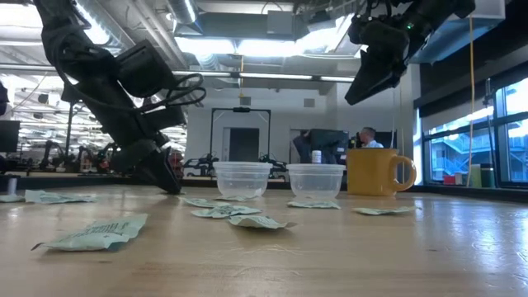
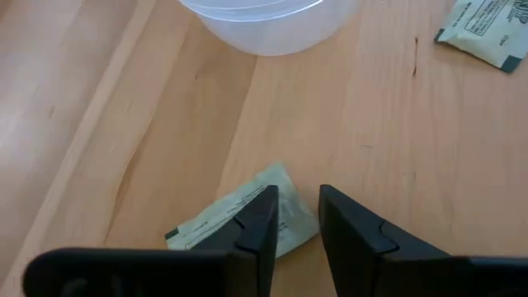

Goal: Pick and place Stevia / Truvia into bins
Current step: Put the stevia packet into the left transparent container

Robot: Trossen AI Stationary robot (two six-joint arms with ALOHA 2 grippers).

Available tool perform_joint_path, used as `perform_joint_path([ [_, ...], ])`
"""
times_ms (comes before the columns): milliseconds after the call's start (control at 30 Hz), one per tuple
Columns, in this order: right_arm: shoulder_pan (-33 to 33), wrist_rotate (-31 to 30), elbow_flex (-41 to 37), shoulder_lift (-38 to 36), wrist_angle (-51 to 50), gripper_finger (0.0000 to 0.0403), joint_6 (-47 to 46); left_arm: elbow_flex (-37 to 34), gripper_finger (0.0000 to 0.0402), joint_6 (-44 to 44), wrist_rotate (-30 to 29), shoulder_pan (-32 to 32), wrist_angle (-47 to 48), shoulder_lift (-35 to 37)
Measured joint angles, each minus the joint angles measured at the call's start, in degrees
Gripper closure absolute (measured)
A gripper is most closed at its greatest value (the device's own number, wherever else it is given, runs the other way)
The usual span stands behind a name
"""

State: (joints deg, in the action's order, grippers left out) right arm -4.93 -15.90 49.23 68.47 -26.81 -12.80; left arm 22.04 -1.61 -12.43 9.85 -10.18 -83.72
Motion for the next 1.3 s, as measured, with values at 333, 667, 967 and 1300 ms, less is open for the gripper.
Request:
perform_joint_path([
  [333,0.0,0.0,0.0,0.0,0.0,0.0264,-0.2,-0.1,0.0397,0.4,1.5,0.0,0.6,-0.1],
  [667,0.0,0.0,0.0,0.0,-0.5,0.0264,-0.2,1.8,0.04,0.4,5.8,0.1,4.6,5.0],
  [967,0.0,0.0,0.0,0.0,-0.9,0.0264,-0.3,10.1,0.04,-0.8,6.1,-1.4,14.9,14.5],
  [1300,0.0,0.0,0.0,0.0,-0.9,0.0264,-0.7,15.2,0.04,-8.2,4.6,-2.4,12.1,15.4],
])
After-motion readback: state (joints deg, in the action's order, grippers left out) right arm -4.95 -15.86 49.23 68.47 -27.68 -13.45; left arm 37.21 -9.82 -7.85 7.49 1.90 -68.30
